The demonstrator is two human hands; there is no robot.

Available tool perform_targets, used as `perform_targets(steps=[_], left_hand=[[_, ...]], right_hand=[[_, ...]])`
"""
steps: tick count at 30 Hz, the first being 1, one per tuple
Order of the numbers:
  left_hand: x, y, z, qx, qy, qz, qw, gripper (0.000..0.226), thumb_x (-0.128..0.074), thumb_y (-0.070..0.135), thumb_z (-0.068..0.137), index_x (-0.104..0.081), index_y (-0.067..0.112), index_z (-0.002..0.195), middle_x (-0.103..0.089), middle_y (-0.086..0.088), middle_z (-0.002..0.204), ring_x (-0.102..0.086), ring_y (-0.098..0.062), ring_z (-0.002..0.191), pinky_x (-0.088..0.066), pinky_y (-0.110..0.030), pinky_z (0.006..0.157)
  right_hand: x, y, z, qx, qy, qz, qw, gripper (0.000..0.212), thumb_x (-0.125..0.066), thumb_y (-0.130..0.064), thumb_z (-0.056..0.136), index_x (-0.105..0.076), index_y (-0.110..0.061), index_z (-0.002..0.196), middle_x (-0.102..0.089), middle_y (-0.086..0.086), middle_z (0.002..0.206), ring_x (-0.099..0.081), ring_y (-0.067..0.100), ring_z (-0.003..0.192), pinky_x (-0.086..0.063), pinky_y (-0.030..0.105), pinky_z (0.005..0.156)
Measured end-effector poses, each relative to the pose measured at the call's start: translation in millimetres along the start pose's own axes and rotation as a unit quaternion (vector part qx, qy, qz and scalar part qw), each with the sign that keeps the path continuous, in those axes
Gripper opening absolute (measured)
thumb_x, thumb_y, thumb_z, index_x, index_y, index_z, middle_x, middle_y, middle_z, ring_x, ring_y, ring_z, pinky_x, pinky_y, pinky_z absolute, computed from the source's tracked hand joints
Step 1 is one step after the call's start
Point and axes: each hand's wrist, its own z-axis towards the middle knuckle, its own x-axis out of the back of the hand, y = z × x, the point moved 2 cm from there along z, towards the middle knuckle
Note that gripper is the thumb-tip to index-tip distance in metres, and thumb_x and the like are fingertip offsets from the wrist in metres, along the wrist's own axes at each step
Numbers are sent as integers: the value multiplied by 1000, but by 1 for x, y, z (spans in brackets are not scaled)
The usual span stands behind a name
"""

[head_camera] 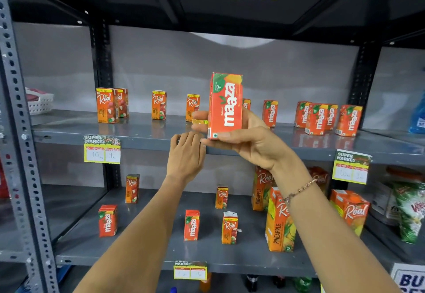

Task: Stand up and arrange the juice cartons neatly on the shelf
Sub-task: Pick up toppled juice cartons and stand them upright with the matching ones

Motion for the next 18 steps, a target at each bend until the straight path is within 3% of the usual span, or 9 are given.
perform_targets(steps=[3,6,9,13,16,18], left_hand=[[-1,-2,1,-2,-4,-4,1000,35,-28,28,95,-59,15,106,-63,-2,99,-57,-21,91,-41,-38,91],[-1,-1,1,-9,8,5,1000,36,-26,29,97,-59,15,100,-62,-2,95,-56,-20,86,-41,-37,87],[0,-6,0,6,16,7,1000,34,-29,36,97,-57,17,96,-62,1,97,-56,-19,88,-36,-34,88],[-3,-14,0,5,18,19,1000,38,-30,45,96,-57,19,98,-64,1,101,-58,-19,92,-30,-30,89],[-4,-16,1,1,25,5,1000,38,-30,45,96,-58,19,99,-64,0,103,-59,-20,92,-30,-29,89],[-4,-15,0,-1,44,0,999,36,-32,44,95,-57,19,99,-65,0,102,-59,-20,91,-30,-29,88]], right_hand=[[-1,-1,-3,-11,4,-13,1000,71,-55,12,82,-26,-14,142,-56,17,132,-54,37,120,-50,49,92],[6,-2,1,-7,46,3,999,73,-57,14,78,-26,-11,139,-62,15,124,-59,37,114,-53,48,88],[31,-4,7,8,156,41,987,65,-60,16,74,-35,-11,127,-72,12,103,-66,38,101,-57,45,80],[89,-16,10,7,285,81,955,47,-55,17,78,-43,-4,118,-61,20,109,-64,39,103,-54,49,85],[137,-30,10,-20,366,8,931,42,-60,12,80,-46,0,117,-62,15,106,-63,29,102,-52,42,90],[166,-35,10,-39,396,-53,916,33,-64,11,78,-52,-3,105,-65,9,94,-64,21,91,-51,31,81]])
